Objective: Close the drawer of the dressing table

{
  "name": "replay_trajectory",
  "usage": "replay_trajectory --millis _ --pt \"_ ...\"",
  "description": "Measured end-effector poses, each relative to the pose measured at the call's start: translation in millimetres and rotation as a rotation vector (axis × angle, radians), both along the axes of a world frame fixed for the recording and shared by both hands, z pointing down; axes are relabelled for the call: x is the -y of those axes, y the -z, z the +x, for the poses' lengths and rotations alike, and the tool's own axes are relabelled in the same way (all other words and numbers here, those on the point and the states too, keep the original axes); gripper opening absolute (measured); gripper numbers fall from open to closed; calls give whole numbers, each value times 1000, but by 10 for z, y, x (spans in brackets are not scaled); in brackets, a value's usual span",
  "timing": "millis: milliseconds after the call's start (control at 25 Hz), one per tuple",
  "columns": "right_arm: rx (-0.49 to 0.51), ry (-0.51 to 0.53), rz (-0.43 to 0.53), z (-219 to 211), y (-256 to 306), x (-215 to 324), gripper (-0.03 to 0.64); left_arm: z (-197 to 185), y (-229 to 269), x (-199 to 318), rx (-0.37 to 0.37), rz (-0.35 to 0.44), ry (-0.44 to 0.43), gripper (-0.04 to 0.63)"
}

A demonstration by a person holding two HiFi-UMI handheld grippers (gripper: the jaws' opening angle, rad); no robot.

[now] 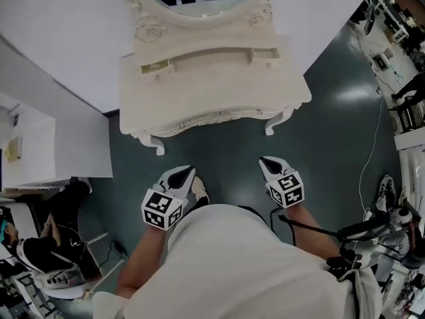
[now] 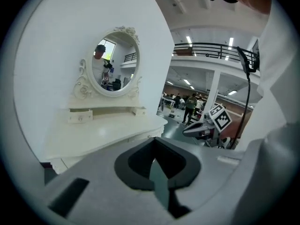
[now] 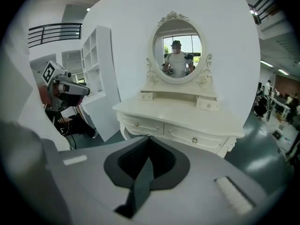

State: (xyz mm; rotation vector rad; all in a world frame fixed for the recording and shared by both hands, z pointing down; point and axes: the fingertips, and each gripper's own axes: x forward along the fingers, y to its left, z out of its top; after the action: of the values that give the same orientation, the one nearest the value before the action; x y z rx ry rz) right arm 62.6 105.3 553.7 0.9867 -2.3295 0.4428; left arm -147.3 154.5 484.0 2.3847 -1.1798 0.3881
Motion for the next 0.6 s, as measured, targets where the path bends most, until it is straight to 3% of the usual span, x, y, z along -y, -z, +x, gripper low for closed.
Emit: replay_trajectory --millis 200,600 --pt "1 -97 2 -210 -43 738 0 -344 -53 638 4 -11 -70 2" --pt "-84 -181 -1 138 -327 2093 0 -492 -171 1609 23 -46 -41 2"
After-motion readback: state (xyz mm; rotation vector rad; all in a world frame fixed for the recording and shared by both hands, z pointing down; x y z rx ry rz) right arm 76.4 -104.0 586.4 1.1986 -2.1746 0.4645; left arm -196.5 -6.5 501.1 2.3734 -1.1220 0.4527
